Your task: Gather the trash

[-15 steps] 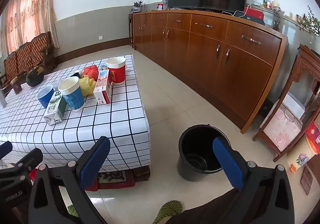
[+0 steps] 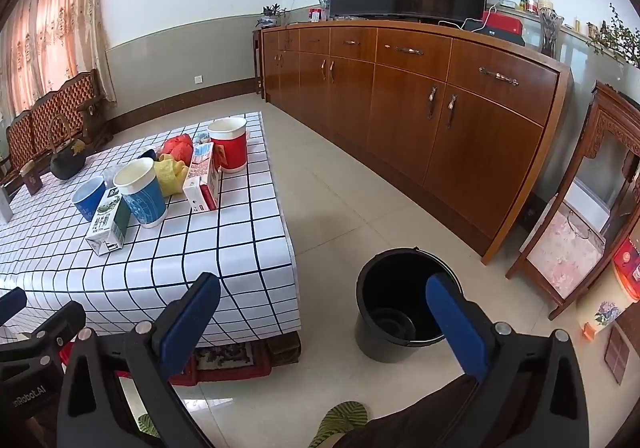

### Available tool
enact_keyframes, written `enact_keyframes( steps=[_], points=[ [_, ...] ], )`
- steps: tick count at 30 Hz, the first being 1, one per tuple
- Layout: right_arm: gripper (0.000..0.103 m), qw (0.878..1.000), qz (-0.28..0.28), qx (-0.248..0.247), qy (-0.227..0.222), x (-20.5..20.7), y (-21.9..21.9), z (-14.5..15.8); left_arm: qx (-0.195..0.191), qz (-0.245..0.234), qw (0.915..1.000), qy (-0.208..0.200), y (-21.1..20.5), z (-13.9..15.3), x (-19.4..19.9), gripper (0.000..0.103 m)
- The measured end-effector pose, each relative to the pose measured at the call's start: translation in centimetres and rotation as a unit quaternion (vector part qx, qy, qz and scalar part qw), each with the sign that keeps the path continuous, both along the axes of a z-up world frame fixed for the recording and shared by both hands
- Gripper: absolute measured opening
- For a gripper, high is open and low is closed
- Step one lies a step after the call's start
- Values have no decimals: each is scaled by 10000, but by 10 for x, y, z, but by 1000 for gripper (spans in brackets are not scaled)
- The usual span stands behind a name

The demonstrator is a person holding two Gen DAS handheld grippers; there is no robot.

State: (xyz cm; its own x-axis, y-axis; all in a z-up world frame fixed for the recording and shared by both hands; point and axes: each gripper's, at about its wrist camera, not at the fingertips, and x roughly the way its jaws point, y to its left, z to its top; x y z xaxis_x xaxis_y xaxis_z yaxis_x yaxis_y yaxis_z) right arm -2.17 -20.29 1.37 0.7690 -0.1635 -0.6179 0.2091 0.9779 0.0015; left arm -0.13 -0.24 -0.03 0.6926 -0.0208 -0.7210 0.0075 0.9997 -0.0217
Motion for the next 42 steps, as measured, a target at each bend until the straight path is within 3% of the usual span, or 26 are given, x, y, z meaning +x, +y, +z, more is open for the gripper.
enact_keyframes(
  steps=[42],
  points=[
    [103, 10000, -35, -25, 0, 1, 7, -7, -75, 65, 9999, 51, 6, -6, 1, 103]
  ],
)
